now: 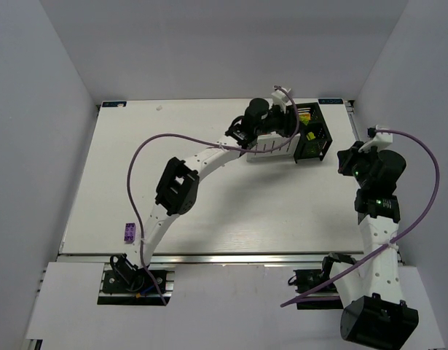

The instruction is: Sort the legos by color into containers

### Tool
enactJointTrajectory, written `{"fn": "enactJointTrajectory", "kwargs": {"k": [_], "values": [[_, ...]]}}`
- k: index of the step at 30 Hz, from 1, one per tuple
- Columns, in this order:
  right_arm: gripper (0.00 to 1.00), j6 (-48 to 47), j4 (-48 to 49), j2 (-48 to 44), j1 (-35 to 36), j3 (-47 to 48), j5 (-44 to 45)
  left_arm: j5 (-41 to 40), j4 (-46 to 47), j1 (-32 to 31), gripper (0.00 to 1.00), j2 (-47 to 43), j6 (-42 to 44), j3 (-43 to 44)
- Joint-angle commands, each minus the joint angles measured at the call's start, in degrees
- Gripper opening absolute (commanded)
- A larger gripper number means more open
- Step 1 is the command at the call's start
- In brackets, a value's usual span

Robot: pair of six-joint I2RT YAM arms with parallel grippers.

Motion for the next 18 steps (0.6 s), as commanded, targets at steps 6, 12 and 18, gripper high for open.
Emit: {"fn": "enactJointTrajectory", "kwargs": {"k": [6,12,18], "values": [[0.00,1.0,3.7,-0.7,-1.6,-0.7,-1.8,-10.1,15.3,-3.4,0.00,5.1,1.6,7.0],[0.07,1.2,3.8,1.4,-1.7,-0.7,-8.1,-2.8,12.6,-3.4,0.00,2.8,6.0,4.5],[0.69,1.1,0.8,6.9,-1.8,3.0,-27.3,-0.8,18.2,-3.9,0.00,-19.5,19.7,-28.5]]}}
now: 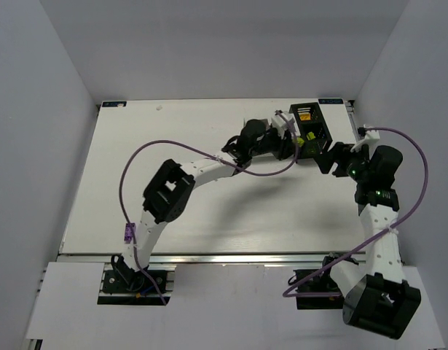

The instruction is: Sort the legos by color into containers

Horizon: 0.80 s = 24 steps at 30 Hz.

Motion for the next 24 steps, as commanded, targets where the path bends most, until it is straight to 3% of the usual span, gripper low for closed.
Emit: {"fn": "enactJointTrajectory", "kwargs": {"k": [1,4,7,8,9,11,12,13,14,16,24], "values": [[0.76,-0.2,-0.2,2.2,-0.2,5.1,-16.1,6.2,4.8,-0.3,0.00,-15.2,10.4,-14.3],[0.86,-3.0,-0.1,3.3,-0.2,7.0,-31.2,12.9,4.6,1.1,0.00,-24.2,15.5,-22.5],[0.86,-14.6,-2.1,3.7,0.4,7.2,-45.2,17.9,2.4,1.1,0.00,-33.3,20.5,-31.9],[0.85,-18.9,-4.1,4.1,0.4,7.4,-49.4,19.7,0.9,1.1,0.00,-35.4,22.2,-35.9],[0.84,-25.1,-13.3,5.5,0.8,8.0,-56.6,21.6,0.3,1.1,0.00,-37.5,24.8,-37.8],[0.81,-56.8,-30.3,7.2,1.6,12.3,-59.0,25.9,-1.1,1.1,0.00,-42.5,25.8,-42.2],[0.82,-69.6,-47.8,9.0,4.0,13.7,-57.1,27.2,-2.5,1.1,0.00,-43.8,27.4,-43.2],[0.82,-88.1,-53.5,9.8,4.9,14.7,-56.2,28.1,-3.5,1.1,0.00,-46.1,27.8,-44.2],[0.82,-95.5,-62.9,10.8,5.7,16.4,-54.9,29.8,-5.4,1.1,0.00,-47.3,28.6,-45.1],[0.81,-107.8,-70.5,14.1,8.5,18.3,-53.9,30.6,-8.0,1.1,0.00,-50.2,31.6,-47.9],[0.80,-113.6,-69.4,13.3,19.3,16.9,-53.2,26.3,-10.5,1.1,0.00,-55.0,34.9,-54.8]]}}
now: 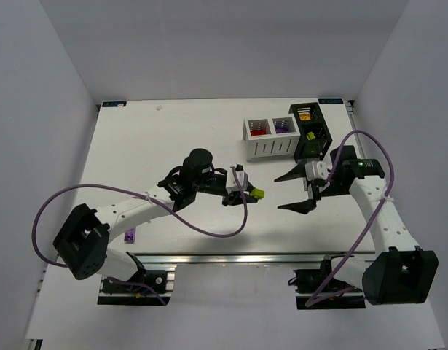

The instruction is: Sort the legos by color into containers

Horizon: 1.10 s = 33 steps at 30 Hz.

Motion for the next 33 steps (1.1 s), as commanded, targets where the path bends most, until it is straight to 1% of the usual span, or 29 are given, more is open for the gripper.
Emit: {"fn": "enactJointTrajectory", "kwargs": {"k": [1,2,4,5,6,7,8,9,10,11,12,13,15,19,23,26,29,32,33], "values": [[0.80,-9.4,-4.1,-1.5,2.5,0.7,-2.4,-0.5,-1.8,0.2,0.00,-3.0,2.7,-1.4],[0.79,-7.4,-1.0,-1.6,3.2,0.6,-2.8,-0.8,-1.2,0.2,0.00,-3.0,2.7,-1.5],[0.77,-1.3,2.2,-1.9,4.9,-0.1,-2.9,-1.9,-0.7,-0.4,0.00,-2.5,2.3,-1.4],[0.76,2.8,7.8,-2.2,6.2,-0.4,-2.2,-2.3,-0.6,-0.4,0.00,-2.2,2.1,-1.3],[0.75,10.1,10.6,-2.7,6.9,-0.9,-1.1,-2.3,-0.4,-0.4,0.00,-1.4,1.5,-0.9],[0.72,14.9,14.2,-3.3,8.7,-1.6,0.1,-2.3,0.0,-1.0,0.00,-1.0,1.1,-0.7],[0.71,19.7,23.1,-4.7,9.3,-3.9,2.6,-2.2,0.6,-1.0,0.00,-0.9,0.2,-0.5],[0.70,24.1,28.0,-6.1,9.7,-5.5,4.0,-2.3,1.3,-1.0,0.00,-0.8,-0.3,-0.6],[0.69,34.3,32.9,-7.2,10.8,-7.5,4.9,-2.3,2.4,-1.0,0.00,-0.7,-0.5,-0.6],[0.69,39.3,42.9,-10.0,11.4,-11.1,7.4,-2.5,2.8,-1.0,0.00,-0.6,-0.9,-0.5],[0.69,44.0,47.3,-11.1,11.8,-12.7,8.3,-2.3,3.1,-1.0,0.00,-0.3,-1.5,-0.4],[0.70,47.5,49.2,-11.6,12.4,-13.5,8.7,-2.3,3.4,-1.0,0.00,0.0,-1.8,-0.2],[0.69,48.6,49.2,-10.9,13.0,-12.9,10.7,-2.3,3.4,-1.0,0.00,0.4,-2.1,0.1],[0.68,53.1,54.3,-11.2,13.5,-13.9,12.5,-2.4,3.9,-1.0,0.00,0.6,-2.6,0.0],[0.67,55.2,55.5,-10.3,13.7,-13.5,14.4,-2.4,4.1,-1.5,0.00,0.3,-2.9,-0.4],[0.63,55.3,55.7,-9.6,14.5,-13.9,15.2,-2.5,4.3,-1.5,0.00,0.2,-3.2,-0.5],[0.57,55.6,56.0,-9.5,15.0,-13.8,15.5,-2.4,4.5,-1.5,0.00,0.5,-3.5,-0.4],[0.49,55.3,55.2,-8.8,15.3,-13.3,15.8,-2.3,5.1,-1.5,0.00,0.6,-4.0,-0.5],[0.44,54.7,54.8,-8.5,15.4,-13.1,15.8,-2.3,5.2,-1.5,0.00,0.6,-4.0,-0.5]]}}
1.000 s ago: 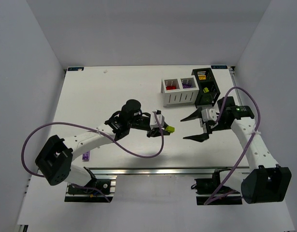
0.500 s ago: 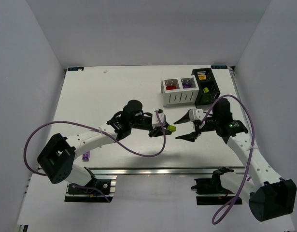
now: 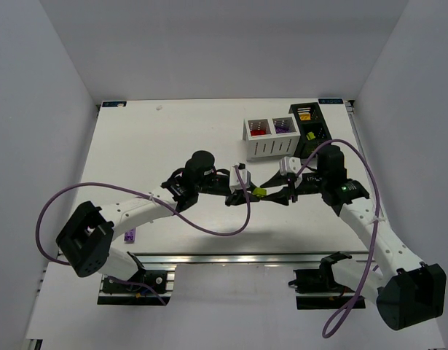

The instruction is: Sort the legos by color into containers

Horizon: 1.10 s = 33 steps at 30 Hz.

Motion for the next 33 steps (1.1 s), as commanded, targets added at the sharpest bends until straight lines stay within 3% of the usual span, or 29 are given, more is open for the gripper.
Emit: {"fn": "enactJointTrajectory", "kwargs": {"k": [1,2,3,4,6,8,9,10,11,13,14,17,20,23,24,25,27,28,31,33], "values": [[0.41,-0.1,0.9,1.0,0.7,0.6,0.7,1.3,1.7,-0.4,0.00,-0.6,-0.7,0.9],[0.39,-0.4,0.5,1.2,0.7,0.9,1.0,1.2,1.7,-0.4,0.00,-0.6,-1.0,1.1],[0.27,-0.9,0.1,1.3,0.7,1.3,1.0,1.2,1.7,-0.4,0.00,-0.7,-1.0,0.9],[0.24,-1.2,-0.2,1.3,0.9,1.2,1.0,1.2,1.7,-0.4,0.00,-0.7,-1.1,0.9],[0.06,-1.3,-0.2,1.2,0.9,1.2,1.1,1.0,1.7,-0.4,0.04,-0.4,-1.2,0.9],[0.00,-1.2,-0.2,1.1,0.8,1.2,1.1,0.4,1.7,-0.4,0.14,-0.1,-1.8,1.1],[0.00,-1.1,-0.2,1.1,0.8,1.3,1.1,-0.1,1.7,-0.4,0.21,-0.2,-2.2,1.1],[0.00,-0.9,0.1,1.1,0.7,1.3,1.1,-0.4,1.8,-0.4,0.42,-0.2,-2.5,1.1],[0.00,0.2,0.4,1.0,0.4,1.3,1.2,-1.3,2.2,-0.4,0.55,-0.3,-3.4,1.1],[0.00,1.2,1.5,0.7,0.3,1.4,2.1,-2.4,2.8,-0.4,0.71,-0.5,-4.2,0.6],[0.00,2.5,2.1,0.6,0.2,1.3,3.3,-3.0,3.0,-0.4,0.87,-0.8,-4.7,0.5],[0.00,5.2,3.4,0.3,-0.6,1.0,5.6,-6.2,3.8,0.3,0.98,-1.9,-7.0,-0.3],[0.00,8.9,6.6,-0.2,-1.8,0.3,10.1,-13.5,2.3,1.0,0.98,-3.3,-9.7,-0.6],[0.00,16.8,12.4,-1.7,-4.2,-0.6,20.8,-27.1,-2.6,1.0,0.97,-5.7,-13.6,-0.1],[0.00,21.2,14.6,-2.0,-5.0,-0.6,24.5,-31.0,-6.7,1.6,0.91,-6.7,-14.9,0.4],[0.00,23.6,15.3,-1.9,-5.6,-0.3,28.0,-40.3,-9.0,1.6,0.81,-7.1,-16.6,0.9],[0.00,27.3,15.4,-1.2,-7.6,1.4,37.8,-52.3,-17.5,1.6,0.39,-8.2,-24.7,2.6],[0.00,31.2,15.4,-0.1,-7.9,2.0,45.4,-59.8,-19.7,2.2,0.08,-9.6,-26.5,3.0],[0.00,35.2,16.1,4.2,-9.6,5.6,56.8,-65.8,-27.2,3.4,0.01,-14.9,-32.9,1.3],[0.00,36.5,14.0,6.8,-10.5,9.1,61.1,-69.9,-34.7,4.2,0.11,-17.9,-38.7,0.5]]}}
